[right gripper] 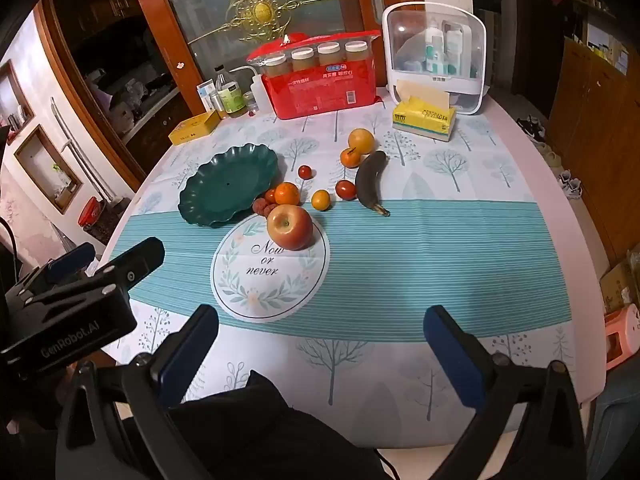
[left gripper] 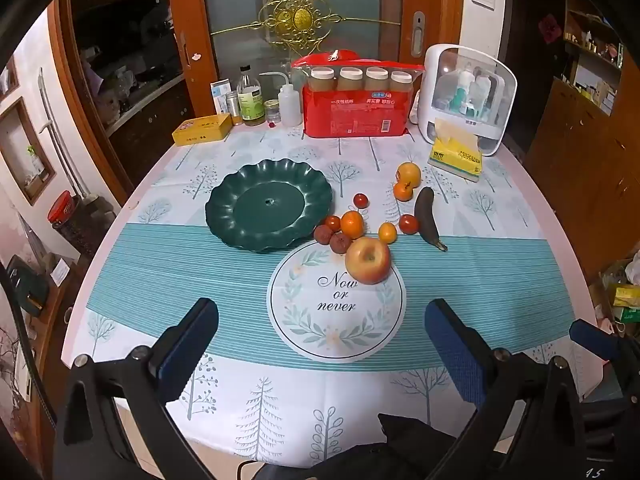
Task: Organize fruits
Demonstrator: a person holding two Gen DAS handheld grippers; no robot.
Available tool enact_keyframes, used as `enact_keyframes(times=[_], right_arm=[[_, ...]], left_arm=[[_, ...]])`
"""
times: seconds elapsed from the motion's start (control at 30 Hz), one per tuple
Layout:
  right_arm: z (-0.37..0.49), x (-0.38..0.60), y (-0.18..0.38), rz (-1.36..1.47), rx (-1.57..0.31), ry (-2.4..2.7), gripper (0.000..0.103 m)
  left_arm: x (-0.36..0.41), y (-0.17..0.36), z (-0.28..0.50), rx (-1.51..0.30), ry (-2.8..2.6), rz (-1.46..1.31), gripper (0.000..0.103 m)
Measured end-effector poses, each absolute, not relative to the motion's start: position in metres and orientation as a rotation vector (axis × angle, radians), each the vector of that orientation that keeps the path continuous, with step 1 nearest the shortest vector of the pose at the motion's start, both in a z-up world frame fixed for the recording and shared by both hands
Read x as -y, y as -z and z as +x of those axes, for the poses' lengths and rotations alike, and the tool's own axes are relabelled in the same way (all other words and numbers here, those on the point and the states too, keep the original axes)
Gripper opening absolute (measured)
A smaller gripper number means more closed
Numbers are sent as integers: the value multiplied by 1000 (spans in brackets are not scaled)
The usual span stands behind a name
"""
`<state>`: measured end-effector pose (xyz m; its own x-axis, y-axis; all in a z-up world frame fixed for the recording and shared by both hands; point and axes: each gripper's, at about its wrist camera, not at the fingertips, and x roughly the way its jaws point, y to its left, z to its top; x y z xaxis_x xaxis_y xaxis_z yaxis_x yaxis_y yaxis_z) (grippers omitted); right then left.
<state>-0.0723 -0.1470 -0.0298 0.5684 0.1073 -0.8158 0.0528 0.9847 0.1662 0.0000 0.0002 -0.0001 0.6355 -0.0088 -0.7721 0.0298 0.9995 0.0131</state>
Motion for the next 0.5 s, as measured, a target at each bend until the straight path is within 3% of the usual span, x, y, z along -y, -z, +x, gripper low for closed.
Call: enact_keyframes(times=[0.5], right_arm=[[-68, 145, 31, 185, -968, -36, 103]], left_arm=[[0, 0, 0, -884, 19, 29, 102]])
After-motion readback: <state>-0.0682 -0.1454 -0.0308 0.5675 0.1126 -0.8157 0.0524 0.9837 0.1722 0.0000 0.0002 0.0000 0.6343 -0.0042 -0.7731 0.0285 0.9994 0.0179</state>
